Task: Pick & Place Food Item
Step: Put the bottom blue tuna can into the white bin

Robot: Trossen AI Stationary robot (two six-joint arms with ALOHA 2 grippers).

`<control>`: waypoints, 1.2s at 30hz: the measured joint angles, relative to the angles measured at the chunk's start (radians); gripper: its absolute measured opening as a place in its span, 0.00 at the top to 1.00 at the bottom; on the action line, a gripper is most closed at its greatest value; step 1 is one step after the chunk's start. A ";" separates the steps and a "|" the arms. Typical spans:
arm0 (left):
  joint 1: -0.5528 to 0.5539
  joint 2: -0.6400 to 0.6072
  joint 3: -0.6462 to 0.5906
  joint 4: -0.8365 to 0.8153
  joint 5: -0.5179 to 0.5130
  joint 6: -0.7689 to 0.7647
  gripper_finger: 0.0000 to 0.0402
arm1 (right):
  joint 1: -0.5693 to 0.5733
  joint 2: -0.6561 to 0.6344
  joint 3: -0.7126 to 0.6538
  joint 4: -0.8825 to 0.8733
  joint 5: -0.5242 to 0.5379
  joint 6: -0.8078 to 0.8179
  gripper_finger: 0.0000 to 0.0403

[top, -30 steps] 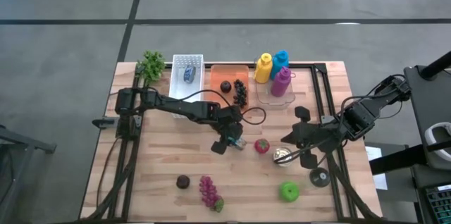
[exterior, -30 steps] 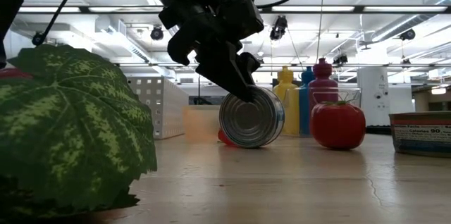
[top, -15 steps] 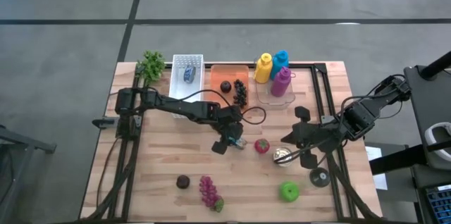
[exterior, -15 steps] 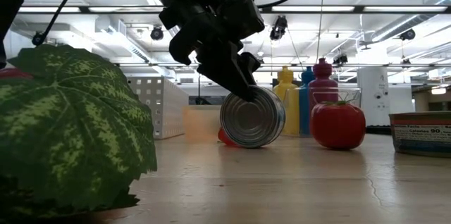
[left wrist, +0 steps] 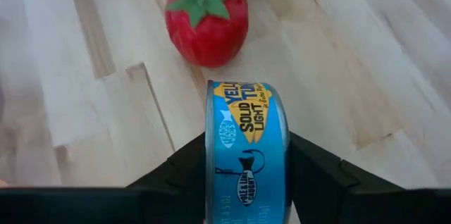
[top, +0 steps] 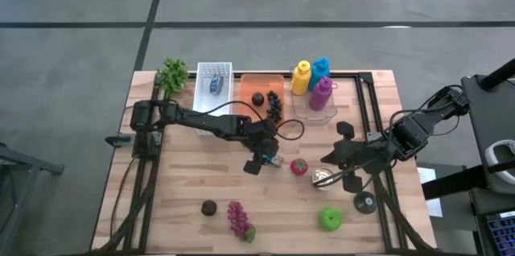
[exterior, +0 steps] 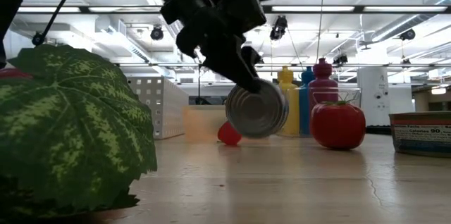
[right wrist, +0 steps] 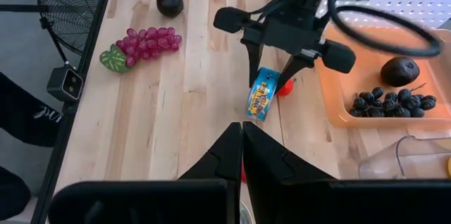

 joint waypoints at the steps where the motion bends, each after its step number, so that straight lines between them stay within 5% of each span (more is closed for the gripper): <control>1: 0.000 -0.004 0.004 -0.001 0.000 0.000 0.59 | 0.000 0.000 0.000 0.000 0.000 0.000 0.98; 18: 0.024 -0.193 0.018 -0.114 -0.127 -0.116 0.60 | 0.000 0.000 0.000 0.002 0.000 0.000 0.98; 36: 0.077 -0.520 0.012 -0.327 -0.461 -0.337 0.63 | 0.000 0.000 0.000 0.003 0.000 0.000 0.98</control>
